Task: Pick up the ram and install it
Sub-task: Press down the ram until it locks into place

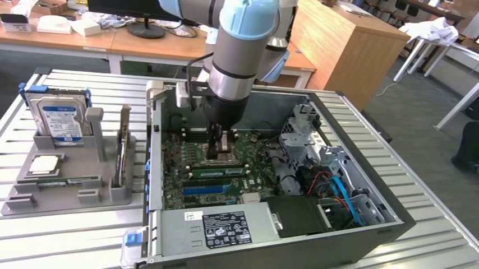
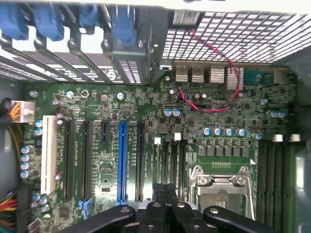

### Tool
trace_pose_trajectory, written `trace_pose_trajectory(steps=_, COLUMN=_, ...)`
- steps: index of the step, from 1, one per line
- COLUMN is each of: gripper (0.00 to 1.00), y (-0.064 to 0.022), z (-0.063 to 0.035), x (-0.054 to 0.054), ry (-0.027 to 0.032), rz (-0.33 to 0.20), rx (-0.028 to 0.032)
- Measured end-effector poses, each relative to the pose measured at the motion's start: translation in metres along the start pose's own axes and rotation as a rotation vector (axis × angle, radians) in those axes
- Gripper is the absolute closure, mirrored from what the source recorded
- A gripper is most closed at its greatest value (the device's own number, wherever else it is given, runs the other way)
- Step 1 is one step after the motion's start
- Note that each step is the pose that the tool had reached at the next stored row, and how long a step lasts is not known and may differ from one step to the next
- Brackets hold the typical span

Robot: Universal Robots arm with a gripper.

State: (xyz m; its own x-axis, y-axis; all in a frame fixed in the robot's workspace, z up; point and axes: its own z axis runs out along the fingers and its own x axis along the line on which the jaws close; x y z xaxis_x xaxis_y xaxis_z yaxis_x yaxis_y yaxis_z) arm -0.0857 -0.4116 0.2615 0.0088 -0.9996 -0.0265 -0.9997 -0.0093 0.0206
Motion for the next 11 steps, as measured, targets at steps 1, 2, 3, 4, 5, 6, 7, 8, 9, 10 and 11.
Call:
trace_pose_trajectory(steps=1, gripper=0.9, y=0.0001, z=-0.0031, x=0.0, ry=0.0, rz=0.0, rx=0.0)
trace_pose_trajectory(steps=2, gripper=0.9, y=0.0001, z=-0.0061, x=0.0, ry=-0.0001, rz=0.0, rx=0.0001)
trace_pose_trajectory(steps=3, gripper=0.9, y=0.0002, z=-0.0092, x=0.0, ry=-0.0001, rz=0.0, rx=0.0)
trace_pose_trajectory(steps=4, gripper=0.9, y=0.0002, z=-0.0125, x=0.0, ry=-0.0001, rz=0.0, rx=0.0001)
trace_pose_trajectory(steps=5, gripper=0.9, y=0.0003, z=-0.0157, x=0.0, ry=0.0, rz=0.0, rx=0.0)
trace_pose_trajectory(steps=6, gripper=0.9, y=0.0004, z=-0.019, x=-0.001, ry=0.0, rz=0.0, rx=0.0)
trace_pose_trajectory(steps=7, gripper=0.9, y=0.0005, z=-0.0222, x=-0.001, ry=0.0, rz=0.0, rx=-0.0001)
trace_pose_trajectory(steps=8, gripper=0.9, y=0.0005, z=-0.0252, x=-0.001, ry=-0.0001, rz=0.0, rx=0.0)
trace_pose_trajectory(steps=9, gripper=0.9, y=0.0006, z=-0.0285, x=-0.001, ry=0.0, rz=0.0, rx=0.0)
trace_pose_trajectory(steps=10, gripper=0.9, y=0.0006, z=-0.032, x=-0.001, ry=0.0, rz=0.0, rx=0.0)
trace_pose_trajectory(steps=11, gripper=0.9, y=0.0007, z=-0.0351, x=-0.001, ry=-0.0001, rz=0.0, rx=0.0)
